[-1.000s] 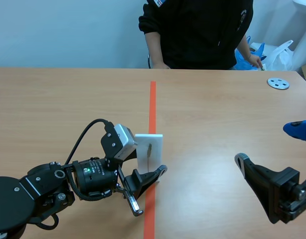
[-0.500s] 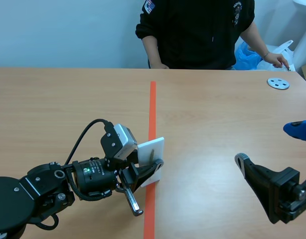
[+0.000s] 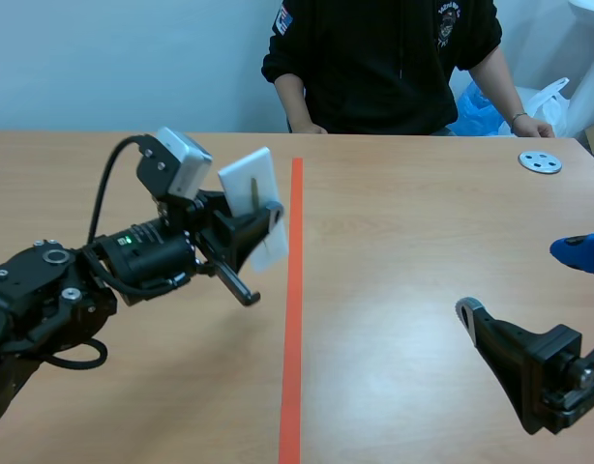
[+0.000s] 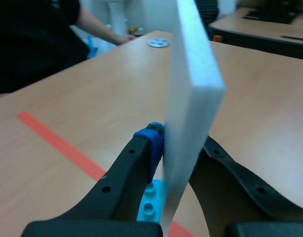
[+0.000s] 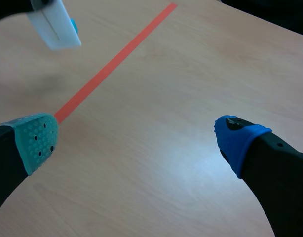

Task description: Sort the leaf by its shape. The table is split by an orange tape line. A compound leaf with several leaflets goes to the left side, a simple leaf with one blade goes to the right side. Return to the home posture when a red brick is placed on the table.

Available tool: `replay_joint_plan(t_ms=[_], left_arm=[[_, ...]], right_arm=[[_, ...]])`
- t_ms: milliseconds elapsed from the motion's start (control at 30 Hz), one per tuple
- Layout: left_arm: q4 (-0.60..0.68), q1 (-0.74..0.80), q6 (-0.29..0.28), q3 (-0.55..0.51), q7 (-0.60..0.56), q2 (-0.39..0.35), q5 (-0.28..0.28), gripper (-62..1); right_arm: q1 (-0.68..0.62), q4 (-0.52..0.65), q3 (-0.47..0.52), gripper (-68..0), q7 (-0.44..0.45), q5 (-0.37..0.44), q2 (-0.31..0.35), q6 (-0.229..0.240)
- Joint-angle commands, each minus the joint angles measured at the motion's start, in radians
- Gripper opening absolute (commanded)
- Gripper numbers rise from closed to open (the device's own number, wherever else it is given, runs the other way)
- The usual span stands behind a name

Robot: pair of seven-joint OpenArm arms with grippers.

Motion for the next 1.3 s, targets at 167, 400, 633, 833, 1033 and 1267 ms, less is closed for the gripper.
replay_joint_plan(t_ms=[167,400,633,833,1033,1267], left_arm=[[-0.005,-0.016,0.215,-0.143,0.066,0.004,-0.091,-56.9],[-0.071,-0.023,0.319,-0.27,0.083,-0.001,-0.156,-56.9],[-0.24,-0.086,0.322,-0.294,0.075,-0.001,-0.156,-56.9],[-0.352,-0.15,0.322,-0.294,0.053,-0.001,-0.156,-56.9],[-0.447,-0.199,0.323,-0.294,0.018,-0.001,-0.156,-56.9],[-0.534,-0.222,0.322,-0.294,-0.009,-0.001,-0.235,-56.6]], right_arm=[[0.011,0.017,0.009,0.4,0.018,0.007,0.0,-0.003],[0.011,0.017,0.009,0.4,0.018,0.007,0.0,-0.003],[0.011,0.017,0.009,0.4,0.018,0.007,0.0,-0.003],[0.011,0.017,0.009,0.4,0.018,0.007,0.0,-0.003],[0.011,0.017,0.009,0.4,0.018,0.007,0.0,-0.003],[0.011,0.017,0.009,0.4,0.017,0.008,0.0,-0.003]])
